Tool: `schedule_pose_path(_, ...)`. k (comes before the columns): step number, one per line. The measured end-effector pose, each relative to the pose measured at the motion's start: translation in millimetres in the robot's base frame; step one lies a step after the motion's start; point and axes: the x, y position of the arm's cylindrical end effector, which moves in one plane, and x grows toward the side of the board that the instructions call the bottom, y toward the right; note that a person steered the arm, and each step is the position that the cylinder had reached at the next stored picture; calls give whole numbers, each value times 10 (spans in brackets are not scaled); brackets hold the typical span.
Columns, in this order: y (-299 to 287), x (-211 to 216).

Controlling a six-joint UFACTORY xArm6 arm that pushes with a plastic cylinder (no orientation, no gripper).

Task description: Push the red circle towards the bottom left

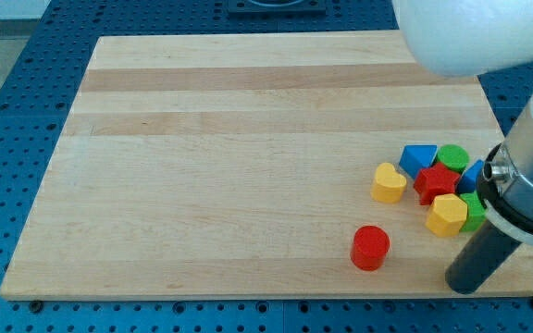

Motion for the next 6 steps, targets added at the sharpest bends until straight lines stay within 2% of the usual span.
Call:
schedule_pose_path(4, -2108, -663)
schedule_pose_path(5, -2321, -731)
schedule_pose_path(6, -1922, -614)
